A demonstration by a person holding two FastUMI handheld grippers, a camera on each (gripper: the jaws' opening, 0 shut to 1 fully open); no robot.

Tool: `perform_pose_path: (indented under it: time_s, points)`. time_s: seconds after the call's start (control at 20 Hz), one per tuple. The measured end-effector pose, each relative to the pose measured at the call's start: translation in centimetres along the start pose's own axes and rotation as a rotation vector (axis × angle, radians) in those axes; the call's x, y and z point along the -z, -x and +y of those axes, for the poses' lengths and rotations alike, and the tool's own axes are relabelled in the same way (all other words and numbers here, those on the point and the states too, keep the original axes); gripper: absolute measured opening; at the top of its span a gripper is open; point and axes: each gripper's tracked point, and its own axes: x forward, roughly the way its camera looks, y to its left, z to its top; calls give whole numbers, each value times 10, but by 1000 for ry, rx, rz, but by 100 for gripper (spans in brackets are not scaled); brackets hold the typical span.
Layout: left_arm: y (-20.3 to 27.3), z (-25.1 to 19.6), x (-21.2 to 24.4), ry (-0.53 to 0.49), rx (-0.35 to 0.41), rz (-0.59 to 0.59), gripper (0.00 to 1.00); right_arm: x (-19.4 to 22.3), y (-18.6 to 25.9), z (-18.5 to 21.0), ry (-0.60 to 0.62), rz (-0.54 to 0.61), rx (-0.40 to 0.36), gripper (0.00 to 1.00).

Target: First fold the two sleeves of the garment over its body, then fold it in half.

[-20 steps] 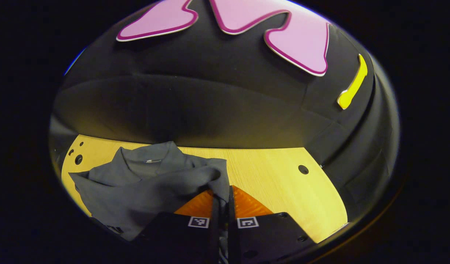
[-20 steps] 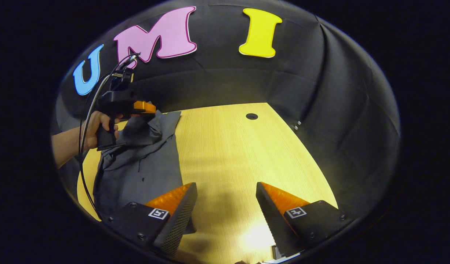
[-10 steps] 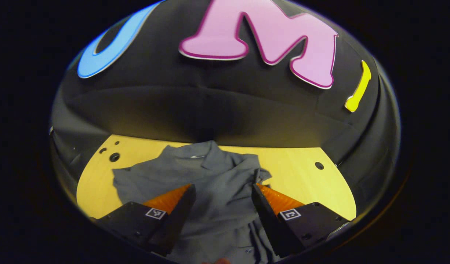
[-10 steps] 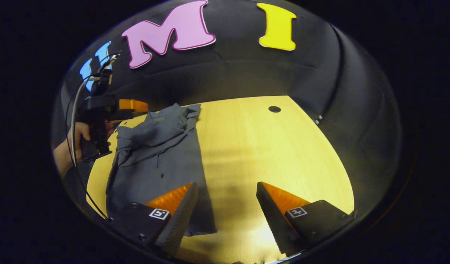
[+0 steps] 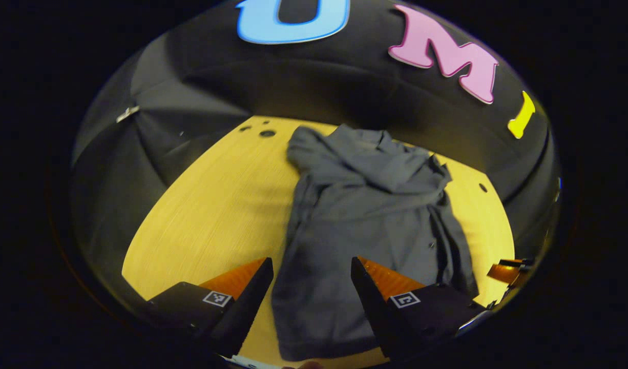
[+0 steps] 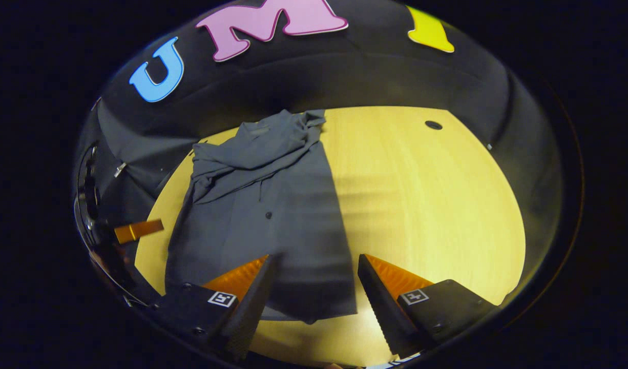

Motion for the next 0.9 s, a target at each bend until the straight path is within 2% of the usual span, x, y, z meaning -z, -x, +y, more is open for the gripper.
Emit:
perform_pose_path:
  time_s: [0.2, 0.35, 0.7, 0.9]
  points:
    - [15, 24, 59, 37, -48, 80, 96, 16, -18, 29, 44, 52, -22, 99]
    - [14, 27, 81, 42, -67, 113, 96, 27, -31, 27, 128, 74, 49, 99]
    - [3, 29, 108, -22, -108, 166, 96, 62, -55, 24, 288, 173, 116, 100]
    - [-4, 30, 118, -16, -111, 202, 99, 63, -55, 23, 248, 176, 122, 100]
